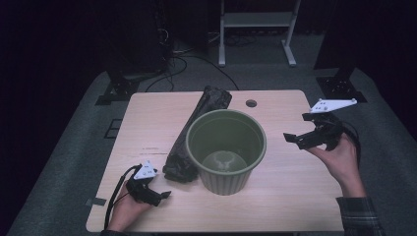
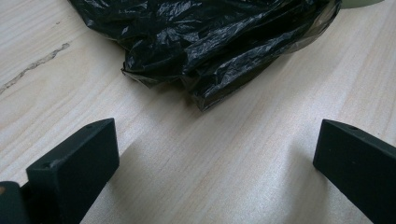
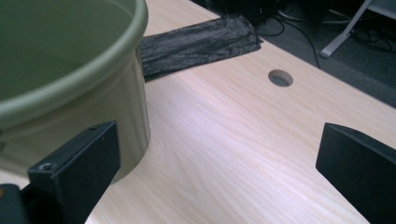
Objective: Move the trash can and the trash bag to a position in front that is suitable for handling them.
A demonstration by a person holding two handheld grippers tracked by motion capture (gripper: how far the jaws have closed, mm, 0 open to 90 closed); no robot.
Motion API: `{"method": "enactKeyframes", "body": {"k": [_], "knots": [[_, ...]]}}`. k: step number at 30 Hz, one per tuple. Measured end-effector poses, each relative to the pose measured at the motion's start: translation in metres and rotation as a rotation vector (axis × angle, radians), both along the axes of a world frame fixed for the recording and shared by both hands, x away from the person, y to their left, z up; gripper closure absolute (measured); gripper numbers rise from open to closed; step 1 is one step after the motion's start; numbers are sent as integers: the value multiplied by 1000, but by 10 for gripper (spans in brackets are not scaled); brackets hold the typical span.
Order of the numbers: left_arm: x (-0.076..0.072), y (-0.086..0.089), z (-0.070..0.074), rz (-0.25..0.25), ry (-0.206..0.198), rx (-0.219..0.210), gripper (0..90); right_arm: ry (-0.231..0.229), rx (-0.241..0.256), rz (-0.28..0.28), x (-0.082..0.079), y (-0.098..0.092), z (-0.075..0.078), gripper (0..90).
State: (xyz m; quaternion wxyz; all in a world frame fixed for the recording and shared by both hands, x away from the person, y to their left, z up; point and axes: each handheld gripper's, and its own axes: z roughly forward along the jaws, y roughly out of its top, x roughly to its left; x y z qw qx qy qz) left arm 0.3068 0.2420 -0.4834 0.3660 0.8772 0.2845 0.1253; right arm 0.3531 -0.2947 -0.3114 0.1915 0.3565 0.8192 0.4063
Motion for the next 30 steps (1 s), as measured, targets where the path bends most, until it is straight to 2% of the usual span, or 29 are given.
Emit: {"method": "enactKeyframes", "body": {"k": [7, 12, 22, 27, 30], "knots": [[0, 0, 0, 0, 0, 1, 0, 14, -2, -17, -12, -10, -26, 0], [0, 0, 0, 0, 1, 1, 0, 40, -9, -29, -19, -17, -48, 0], [0, 0, 0, 1, 0, 1, 0, 56, -19, -73, -33, -31, -93, 0], [0, 0, 0, 1, 0, 1, 0, 81, -23, -80, -38, -35, -116, 0], [0, 0, 0, 1, 0, 1, 0, 79, -26, -80, -41, -37, -127, 0]]}}
